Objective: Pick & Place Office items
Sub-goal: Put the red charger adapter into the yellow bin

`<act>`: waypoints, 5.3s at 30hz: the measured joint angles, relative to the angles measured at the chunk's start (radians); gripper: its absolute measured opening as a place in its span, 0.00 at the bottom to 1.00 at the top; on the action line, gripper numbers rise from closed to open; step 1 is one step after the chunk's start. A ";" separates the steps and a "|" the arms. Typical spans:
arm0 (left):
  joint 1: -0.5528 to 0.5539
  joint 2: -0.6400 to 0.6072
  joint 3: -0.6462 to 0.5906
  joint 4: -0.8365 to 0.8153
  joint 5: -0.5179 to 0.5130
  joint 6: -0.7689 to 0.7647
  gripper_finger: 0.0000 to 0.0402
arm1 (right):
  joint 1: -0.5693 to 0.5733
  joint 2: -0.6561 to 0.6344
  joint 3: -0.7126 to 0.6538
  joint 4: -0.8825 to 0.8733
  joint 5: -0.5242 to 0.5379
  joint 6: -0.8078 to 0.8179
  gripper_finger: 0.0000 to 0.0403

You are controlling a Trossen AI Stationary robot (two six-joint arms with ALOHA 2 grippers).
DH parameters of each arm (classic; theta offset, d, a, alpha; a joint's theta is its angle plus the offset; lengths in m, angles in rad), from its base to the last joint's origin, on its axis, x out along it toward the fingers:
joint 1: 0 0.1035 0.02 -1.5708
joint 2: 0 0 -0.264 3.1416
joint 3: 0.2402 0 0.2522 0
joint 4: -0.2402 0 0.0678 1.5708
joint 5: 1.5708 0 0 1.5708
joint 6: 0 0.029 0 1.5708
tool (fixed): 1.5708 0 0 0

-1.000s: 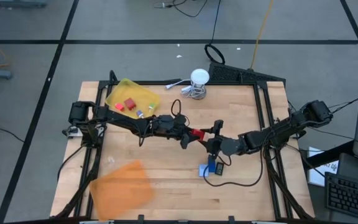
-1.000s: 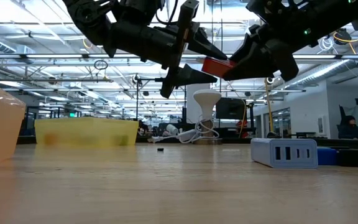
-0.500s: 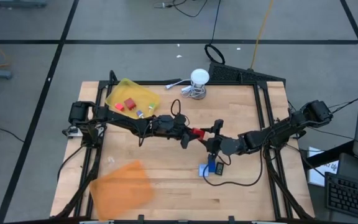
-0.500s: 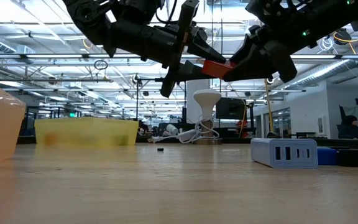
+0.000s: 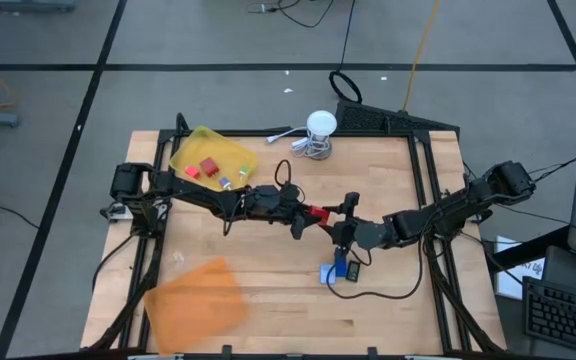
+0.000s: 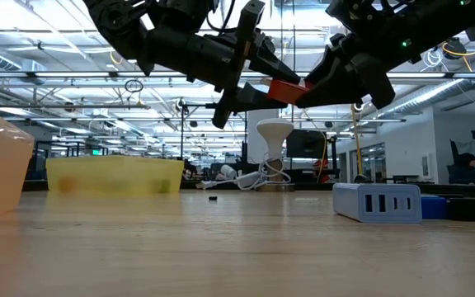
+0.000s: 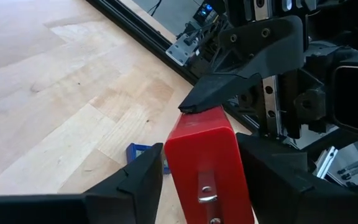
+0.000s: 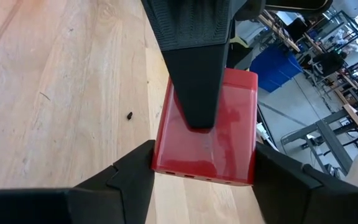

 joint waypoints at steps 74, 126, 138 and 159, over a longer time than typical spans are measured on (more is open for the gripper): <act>-0.051 -0.313 -0.259 0.059 -0.282 0.296 0.31 | 0.001 -0.405 -0.163 0.015 -0.282 0.230 0.70; -0.038 -0.549 -0.616 0.231 -0.644 0.388 0.30 | -0.435 -0.710 -0.497 0.195 -0.733 0.418 0.69; 0.002 -0.686 -0.616 -0.127 -0.992 0.131 0.30 | -0.435 -0.710 -0.497 0.191 -0.730 0.419 0.69; 0.078 -0.715 -0.616 -0.594 -1.076 -0.434 0.32 | -0.435 -0.710 -0.497 0.188 -0.725 0.426 0.69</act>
